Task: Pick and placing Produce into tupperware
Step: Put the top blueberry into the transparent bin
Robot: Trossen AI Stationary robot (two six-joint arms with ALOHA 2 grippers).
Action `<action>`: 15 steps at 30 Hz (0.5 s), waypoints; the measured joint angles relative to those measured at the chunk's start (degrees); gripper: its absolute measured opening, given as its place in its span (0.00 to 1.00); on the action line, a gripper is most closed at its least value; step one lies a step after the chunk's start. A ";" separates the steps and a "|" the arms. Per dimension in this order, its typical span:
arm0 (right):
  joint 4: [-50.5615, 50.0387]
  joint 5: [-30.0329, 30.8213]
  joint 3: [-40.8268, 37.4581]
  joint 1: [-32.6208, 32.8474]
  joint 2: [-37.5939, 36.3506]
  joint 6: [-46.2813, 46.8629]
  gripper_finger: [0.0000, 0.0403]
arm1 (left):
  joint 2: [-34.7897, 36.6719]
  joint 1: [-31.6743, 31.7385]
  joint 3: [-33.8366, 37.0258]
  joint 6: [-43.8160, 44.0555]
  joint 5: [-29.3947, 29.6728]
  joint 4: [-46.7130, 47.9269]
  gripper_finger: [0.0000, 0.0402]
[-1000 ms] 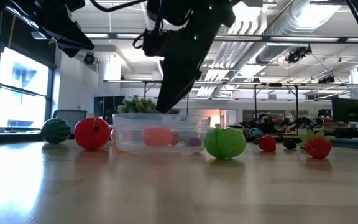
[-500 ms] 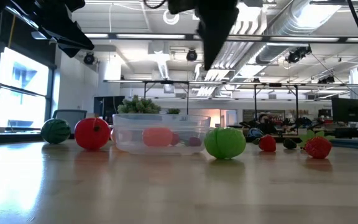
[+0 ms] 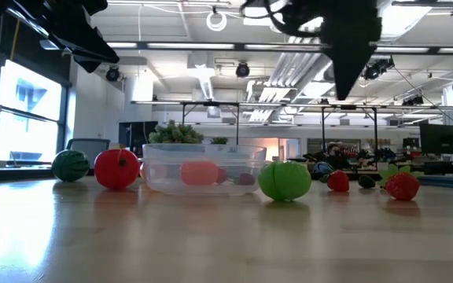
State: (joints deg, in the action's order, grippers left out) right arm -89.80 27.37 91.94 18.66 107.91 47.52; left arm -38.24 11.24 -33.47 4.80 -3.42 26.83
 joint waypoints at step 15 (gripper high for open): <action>31.66 6.54 -41.58 -13.91 -39.00 3.77 0.65 | 0.02 -0.02 0.00 0.02 0.01 0.06 0.13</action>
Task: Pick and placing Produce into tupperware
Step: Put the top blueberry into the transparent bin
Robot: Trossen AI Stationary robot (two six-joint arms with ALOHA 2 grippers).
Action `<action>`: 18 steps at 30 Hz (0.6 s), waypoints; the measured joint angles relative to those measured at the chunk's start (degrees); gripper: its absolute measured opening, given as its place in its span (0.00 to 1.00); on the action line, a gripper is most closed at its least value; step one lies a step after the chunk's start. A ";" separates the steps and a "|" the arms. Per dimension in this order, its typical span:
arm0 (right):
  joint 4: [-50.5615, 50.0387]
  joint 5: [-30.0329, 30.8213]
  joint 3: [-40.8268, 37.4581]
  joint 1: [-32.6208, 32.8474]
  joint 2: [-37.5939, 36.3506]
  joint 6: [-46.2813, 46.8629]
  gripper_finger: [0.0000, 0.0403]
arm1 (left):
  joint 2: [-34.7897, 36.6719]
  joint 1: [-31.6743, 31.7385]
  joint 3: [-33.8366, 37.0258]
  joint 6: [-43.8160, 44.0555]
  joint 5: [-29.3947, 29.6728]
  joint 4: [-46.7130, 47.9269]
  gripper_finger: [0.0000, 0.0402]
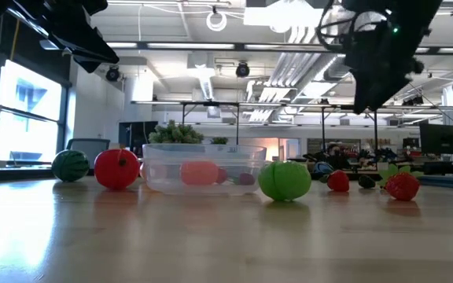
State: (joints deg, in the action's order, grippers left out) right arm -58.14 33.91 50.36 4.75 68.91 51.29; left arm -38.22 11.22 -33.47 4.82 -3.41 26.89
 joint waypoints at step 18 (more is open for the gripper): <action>29.06 -16.38 -10.15 -24.29 0.60 -12.70 0.49 | 0.00 0.00 0.00 -0.02 0.01 0.02 0.13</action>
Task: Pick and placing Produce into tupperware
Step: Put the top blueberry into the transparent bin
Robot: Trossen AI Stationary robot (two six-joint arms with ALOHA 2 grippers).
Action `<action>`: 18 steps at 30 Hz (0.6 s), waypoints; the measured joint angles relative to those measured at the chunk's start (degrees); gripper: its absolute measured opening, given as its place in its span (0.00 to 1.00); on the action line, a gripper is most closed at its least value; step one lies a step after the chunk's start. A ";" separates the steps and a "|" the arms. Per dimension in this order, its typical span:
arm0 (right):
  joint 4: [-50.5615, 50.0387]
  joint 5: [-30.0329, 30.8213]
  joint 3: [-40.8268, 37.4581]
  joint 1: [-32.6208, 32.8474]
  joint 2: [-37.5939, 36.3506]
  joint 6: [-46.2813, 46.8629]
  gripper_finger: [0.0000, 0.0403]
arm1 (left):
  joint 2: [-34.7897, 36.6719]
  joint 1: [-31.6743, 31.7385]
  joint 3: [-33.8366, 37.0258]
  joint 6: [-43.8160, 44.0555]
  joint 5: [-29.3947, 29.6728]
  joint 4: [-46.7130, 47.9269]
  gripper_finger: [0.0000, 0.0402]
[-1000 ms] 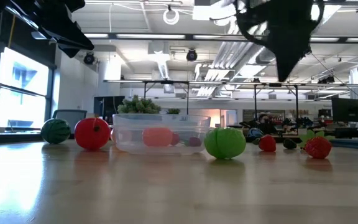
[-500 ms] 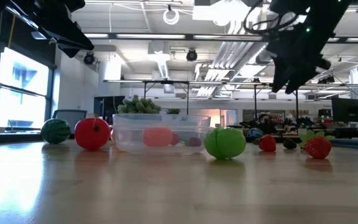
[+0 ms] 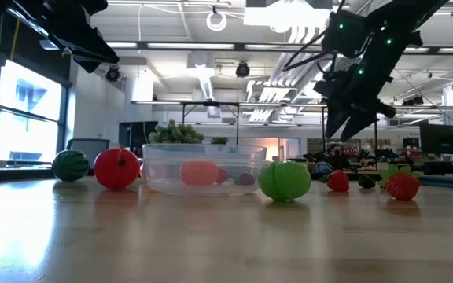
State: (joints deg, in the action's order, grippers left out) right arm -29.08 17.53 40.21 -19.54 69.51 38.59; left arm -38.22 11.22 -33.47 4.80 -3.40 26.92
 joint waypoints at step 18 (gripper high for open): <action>5.78 0.25 0.02 -2.02 18.06 -0.02 0.45 | -0.01 0.00 0.00 0.02 -0.02 0.00 0.13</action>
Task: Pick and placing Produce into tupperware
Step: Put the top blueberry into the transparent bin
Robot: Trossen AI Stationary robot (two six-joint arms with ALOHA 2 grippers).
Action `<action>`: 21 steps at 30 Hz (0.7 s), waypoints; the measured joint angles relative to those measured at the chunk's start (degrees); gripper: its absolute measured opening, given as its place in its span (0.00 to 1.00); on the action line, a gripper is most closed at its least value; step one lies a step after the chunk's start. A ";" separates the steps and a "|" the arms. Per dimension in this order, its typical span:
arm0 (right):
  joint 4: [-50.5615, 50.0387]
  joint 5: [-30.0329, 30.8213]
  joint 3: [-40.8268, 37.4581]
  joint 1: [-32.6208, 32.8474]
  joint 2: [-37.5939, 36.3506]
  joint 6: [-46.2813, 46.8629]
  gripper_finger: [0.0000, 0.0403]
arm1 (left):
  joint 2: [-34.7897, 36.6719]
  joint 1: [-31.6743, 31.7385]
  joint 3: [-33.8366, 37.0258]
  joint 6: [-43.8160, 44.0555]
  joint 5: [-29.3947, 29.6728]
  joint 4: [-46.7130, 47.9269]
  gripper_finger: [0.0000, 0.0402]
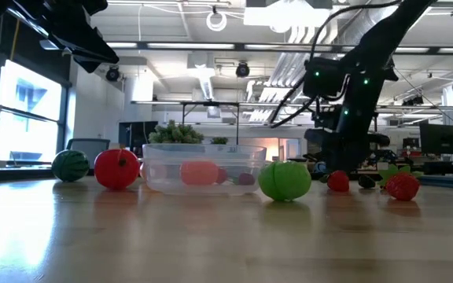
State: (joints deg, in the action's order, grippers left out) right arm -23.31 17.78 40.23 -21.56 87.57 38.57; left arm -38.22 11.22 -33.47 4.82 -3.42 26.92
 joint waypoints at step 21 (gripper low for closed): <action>4.32 -0.79 0.20 -0.20 4.09 1.92 0.45 | 0.01 0.00 0.00 -0.02 -0.01 0.02 0.13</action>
State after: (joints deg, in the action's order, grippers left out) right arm -18.98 16.99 40.42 -21.76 91.66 40.49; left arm -38.22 11.22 -33.47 4.80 -3.42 26.94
